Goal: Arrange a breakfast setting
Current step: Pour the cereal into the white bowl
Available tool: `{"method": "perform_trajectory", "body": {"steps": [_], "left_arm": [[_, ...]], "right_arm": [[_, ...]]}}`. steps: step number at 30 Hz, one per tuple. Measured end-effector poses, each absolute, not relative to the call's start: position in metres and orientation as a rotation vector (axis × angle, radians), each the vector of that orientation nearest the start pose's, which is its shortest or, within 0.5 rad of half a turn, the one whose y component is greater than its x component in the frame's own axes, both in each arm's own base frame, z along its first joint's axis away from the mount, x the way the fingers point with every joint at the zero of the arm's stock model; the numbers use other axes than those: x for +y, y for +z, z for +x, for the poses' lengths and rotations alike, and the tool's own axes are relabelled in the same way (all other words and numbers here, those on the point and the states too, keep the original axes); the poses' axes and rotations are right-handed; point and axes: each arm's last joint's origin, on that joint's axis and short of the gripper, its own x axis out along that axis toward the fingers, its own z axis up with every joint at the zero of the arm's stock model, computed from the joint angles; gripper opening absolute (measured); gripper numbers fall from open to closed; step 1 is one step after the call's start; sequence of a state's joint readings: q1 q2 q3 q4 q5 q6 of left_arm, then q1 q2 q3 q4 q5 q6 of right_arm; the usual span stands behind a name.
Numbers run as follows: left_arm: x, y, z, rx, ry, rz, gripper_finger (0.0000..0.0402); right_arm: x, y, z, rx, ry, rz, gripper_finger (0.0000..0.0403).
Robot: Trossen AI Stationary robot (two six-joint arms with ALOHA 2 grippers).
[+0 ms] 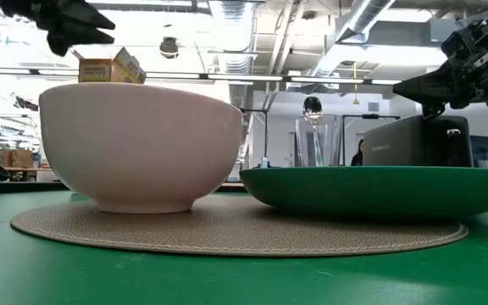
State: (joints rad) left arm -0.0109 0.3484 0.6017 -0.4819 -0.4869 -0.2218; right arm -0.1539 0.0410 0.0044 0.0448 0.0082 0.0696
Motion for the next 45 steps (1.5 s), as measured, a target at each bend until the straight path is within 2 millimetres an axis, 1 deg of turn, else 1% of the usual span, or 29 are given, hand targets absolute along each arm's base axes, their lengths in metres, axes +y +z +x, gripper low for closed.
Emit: {"method": "perform_trajectory", "body": {"steps": [3, 6, 11, 15, 19, 23, 26, 29, 36, 38, 40, 45], "left_arm": [[0.014, 0.310, 0.086, 0.216, 0.553, -0.141, 0.0177], [0.015, 0.329, 0.087, 0.227, 0.607, -0.135, 0.0177], [0.018, 0.356, 0.091, 0.265, 0.714, -0.112, 0.0177], [0.019, 0.371, 0.094, 0.347, 0.804, -0.095, 0.0176], [0.019, 0.383, 0.097, 0.462, 0.844, -0.091, 0.0176], [0.021, 0.385, 0.101, 0.587, 0.894, -0.083, 0.0176], [0.025, 0.380, 0.107, 0.667, 0.919, -0.072, 0.0176], [0.029, 0.375, 0.117, 0.748, 0.894, -0.064, 0.0176], [0.045, 0.365, 0.138, 0.924, 0.936, 0.085, 0.0176], [0.051, 0.360, 0.140, 1.003, 0.921, 0.087, 0.0176], [0.058, 0.357, 0.141, 1.049, 0.940, 0.073, 0.0176], [0.067, 0.356, 0.138, 1.073, 0.987, 0.061, 0.0176]], "right_arm": [[-0.016, 0.166, 0.099, -0.011, -0.162, 0.069, 0.0042], [-0.016, 0.165, 0.099, -0.005, -0.162, 0.067, 0.0042], [-0.016, 0.165, 0.099, -0.004, -0.163, 0.067, 0.0042], [-0.016, 0.165, 0.099, -0.003, -0.163, 0.067, 0.0042], [-0.016, 0.165, 0.099, -0.002, -0.163, 0.067, 0.0042], [-0.016, 0.165, 0.099, -0.002, -0.163, 0.067, 0.0042], [-0.016, 0.165, 0.099, -0.002, -0.163, 0.067, 0.0042], [-0.016, 0.165, 0.099, -0.001, -0.163, 0.067, 0.0042], [-0.016, 0.165, 0.099, -0.001, -0.163, 0.071, 0.0042], [-0.016, 0.165, 0.099, -0.001, -0.163, 0.071, 0.0042], [-0.016, 0.165, 0.099, -0.001, -0.163, 0.071, 0.0042], [-0.016, 0.165, 0.099, -0.001, -0.163, 0.070, 0.0042]]}}
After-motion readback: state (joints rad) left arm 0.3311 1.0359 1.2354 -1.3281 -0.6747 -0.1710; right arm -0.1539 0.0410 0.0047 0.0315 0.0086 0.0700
